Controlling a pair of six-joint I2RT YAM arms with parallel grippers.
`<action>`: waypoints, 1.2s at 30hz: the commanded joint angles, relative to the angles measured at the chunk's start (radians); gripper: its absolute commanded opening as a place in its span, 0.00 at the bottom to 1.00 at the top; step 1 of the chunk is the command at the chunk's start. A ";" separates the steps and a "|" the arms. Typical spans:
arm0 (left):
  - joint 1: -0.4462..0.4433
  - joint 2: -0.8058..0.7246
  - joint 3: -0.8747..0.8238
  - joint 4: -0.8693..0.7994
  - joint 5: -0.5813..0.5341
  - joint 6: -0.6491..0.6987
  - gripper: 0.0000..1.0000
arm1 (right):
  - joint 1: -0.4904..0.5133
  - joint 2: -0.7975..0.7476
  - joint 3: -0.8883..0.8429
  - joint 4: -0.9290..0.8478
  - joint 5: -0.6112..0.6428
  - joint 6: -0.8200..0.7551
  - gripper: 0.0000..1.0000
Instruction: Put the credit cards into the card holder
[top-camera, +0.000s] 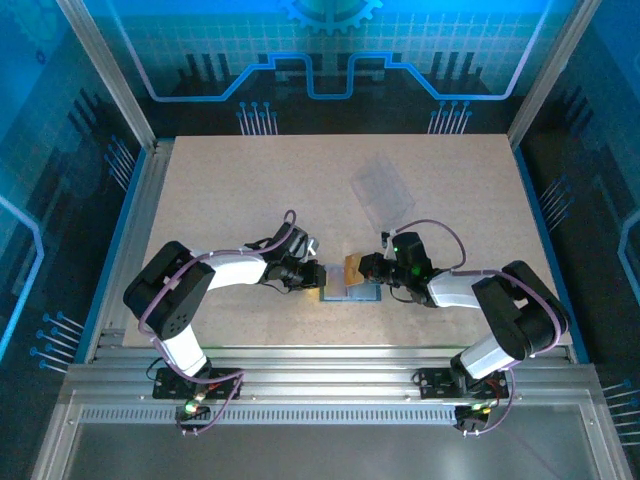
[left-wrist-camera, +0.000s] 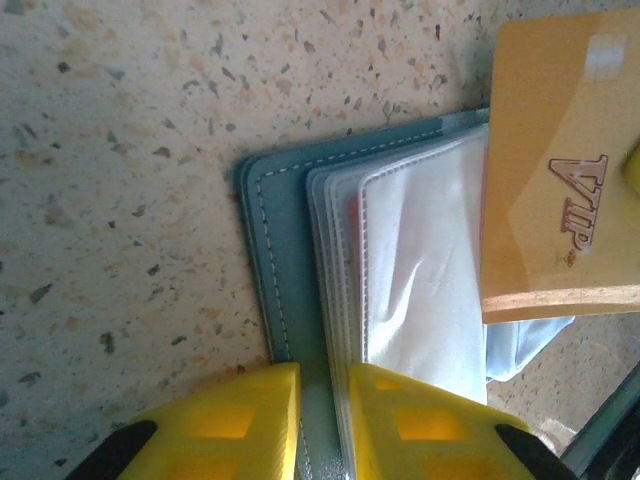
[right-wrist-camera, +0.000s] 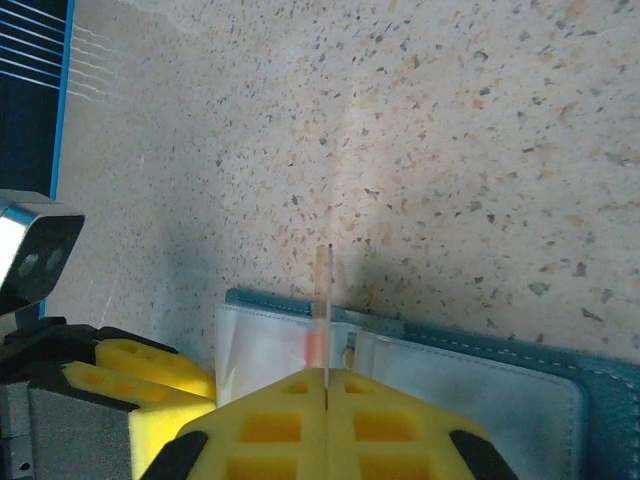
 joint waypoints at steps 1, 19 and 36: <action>-0.007 0.020 0.023 0.002 0.025 -0.019 0.22 | 0.021 0.001 0.004 -0.037 0.028 -0.025 0.00; -0.006 0.022 0.026 -0.004 0.025 -0.021 0.22 | 0.067 0.007 -0.039 0.010 0.039 0.094 0.00; -0.007 0.023 0.026 -0.009 0.023 -0.024 0.22 | 0.090 -0.056 -0.113 -0.037 0.051 0.128 0.00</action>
